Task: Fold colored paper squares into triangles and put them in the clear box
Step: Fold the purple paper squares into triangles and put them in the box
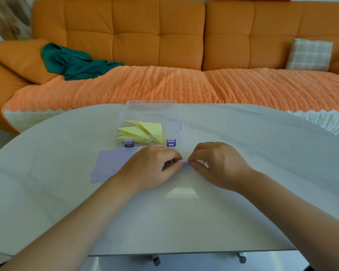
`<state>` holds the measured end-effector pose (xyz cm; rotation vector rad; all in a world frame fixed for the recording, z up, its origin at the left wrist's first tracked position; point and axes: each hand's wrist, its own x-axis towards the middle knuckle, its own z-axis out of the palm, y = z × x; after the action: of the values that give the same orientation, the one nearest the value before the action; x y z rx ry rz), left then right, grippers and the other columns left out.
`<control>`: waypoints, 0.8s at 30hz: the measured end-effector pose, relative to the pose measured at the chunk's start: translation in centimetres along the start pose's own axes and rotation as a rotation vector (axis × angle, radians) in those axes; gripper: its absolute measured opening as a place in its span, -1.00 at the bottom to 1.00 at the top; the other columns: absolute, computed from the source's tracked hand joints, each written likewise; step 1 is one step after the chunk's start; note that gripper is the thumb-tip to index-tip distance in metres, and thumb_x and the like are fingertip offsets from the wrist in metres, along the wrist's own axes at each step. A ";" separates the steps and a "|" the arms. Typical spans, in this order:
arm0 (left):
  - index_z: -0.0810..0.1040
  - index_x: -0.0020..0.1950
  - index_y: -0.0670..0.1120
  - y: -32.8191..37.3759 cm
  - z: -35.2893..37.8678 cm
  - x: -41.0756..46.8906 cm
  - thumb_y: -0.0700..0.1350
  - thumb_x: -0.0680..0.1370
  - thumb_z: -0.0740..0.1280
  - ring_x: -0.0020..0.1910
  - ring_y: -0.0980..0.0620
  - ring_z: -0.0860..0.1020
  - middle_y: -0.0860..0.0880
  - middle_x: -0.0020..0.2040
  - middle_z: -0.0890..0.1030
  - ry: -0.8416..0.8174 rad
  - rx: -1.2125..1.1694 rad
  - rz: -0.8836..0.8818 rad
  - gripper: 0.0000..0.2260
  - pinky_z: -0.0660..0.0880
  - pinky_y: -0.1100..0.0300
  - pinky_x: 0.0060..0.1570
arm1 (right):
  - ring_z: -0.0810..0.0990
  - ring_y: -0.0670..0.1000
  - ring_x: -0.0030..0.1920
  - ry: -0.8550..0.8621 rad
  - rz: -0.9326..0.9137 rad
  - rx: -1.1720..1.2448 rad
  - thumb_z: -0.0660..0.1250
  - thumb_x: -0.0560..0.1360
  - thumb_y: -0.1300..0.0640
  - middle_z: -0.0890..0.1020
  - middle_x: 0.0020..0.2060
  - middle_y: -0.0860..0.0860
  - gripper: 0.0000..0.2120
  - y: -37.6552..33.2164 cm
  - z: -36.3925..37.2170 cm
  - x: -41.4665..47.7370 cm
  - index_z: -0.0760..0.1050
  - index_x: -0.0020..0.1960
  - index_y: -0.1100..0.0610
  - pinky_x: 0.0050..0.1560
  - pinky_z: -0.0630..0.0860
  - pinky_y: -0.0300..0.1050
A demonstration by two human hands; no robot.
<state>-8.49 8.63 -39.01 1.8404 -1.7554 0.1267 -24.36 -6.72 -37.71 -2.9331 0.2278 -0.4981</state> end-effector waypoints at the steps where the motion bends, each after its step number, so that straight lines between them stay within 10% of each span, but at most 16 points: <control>1: 0.69 -0.05 -0.08 0.1 -0.1 0.0 -0.02 0.58 0.35 -0.21 0.02 0.58 0.05 -0.21 0.67 0.000 -0.042 -0.044 -0.83 0.51 0.06 -0.17 | 0.56 -0.04 -0.19 0.011 0.062 0.085 0.35 0.58 0.07 0.63 -0.16 -0.14 -0.86 0.0 -0.1 0.0 0.69 -0.05 -0.01 -0.19 0.46 -0.12; 6: 0.68 -0.16 0.06 0.3 -1.1 0.4 -0.12 0.53 0.44 -0.24 0.28 0.60 0.23 -0.23 0.68 0.000 -0.331 -0.347 -0.89 0.44 0.43 -0.22 | 0.57 -0.21 -0.29 -0.052 0.335 0.581 0.43 0.51 0.10 0.65 -0.34 -0.20 -0.81 0.3 -1.9 0.8 0.67 -0.24 -0.12 -0.25 0.45 -0.38; 10: 0.70 -0.15 0.03 0.8 -2.1 0.7 -0.12 0.54 0.44 -0.24 0.22 0.56 0.04 -0.20 0.72 -0.079 -0.551 -0.498 -0.90 0.46 0.29 -0.12 | 0.55 -0.15 -0.34 -0.127 0.401 0.790 0.44 0.51 0.08 0.67 -0.38 -0.02 -0.86 0.1 -2.9 1.1 0.71 -0.19 -0.07 -0.34 0.41 -0.34; 14: 0.71 -0.20 -0.05 1.1 -2.2 0.6 -0.12 0.53 0.42 -0.25 0.15 0.50 -0.12 -0.18 0.69 -0.058 -0.530 -0.551 -0.88 0.43 0.16 -0.12 | 0.58 -0.19 -0.30 -0.109 0.406 0.797 0.44 0.49 0.14 0.70 -0.30 -0.09 -0.86 -0.3 -2.5 1.2 0.72 -0.16 -0.08 -0.29 0.44 -0.42; 19: 0.68 -0.25 0.04 1.6 -1.8 0.6 -0.07 0.50 0.41 -0.37 0.25 0.52 0.13 -0.34 0.67 -0.064 -0.421 -0.521 -0.86 0.43 0.31 -0.28 | 0.61 -0.24 -0.19 -0.009 0.325 0.600 0.43 0.44 0.10 0.68 -0.26 -0.25 -0.86 -1.8 -1.3 1.5 0.67 -0.24 -0.11 -0.19 0.44 -0.46; 24: 0.63 -0.30 0.04 1.9 -1.9 0.5 -0.08 0.48 0.41 -0.38 0.24 0.52 0.14 -0.35 0.65 -0.063 -0.341 -0.490 -0.86 0.41 0.34 -0.35 | 0.62 -0.12 -0.20 -0.028 0.278 0.501 0.42 0.39 0.06 0.67 -0.29 -0.20 -0.91 -2.1 -1.1 1.7 0.63 -0.28 -0.09 -0.14 0.59 -0.18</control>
<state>-9.62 9.12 -36.59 1.9629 -1.2212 -0.4005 -22.85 -5.13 -35.78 -2.3727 0.4299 -0.4002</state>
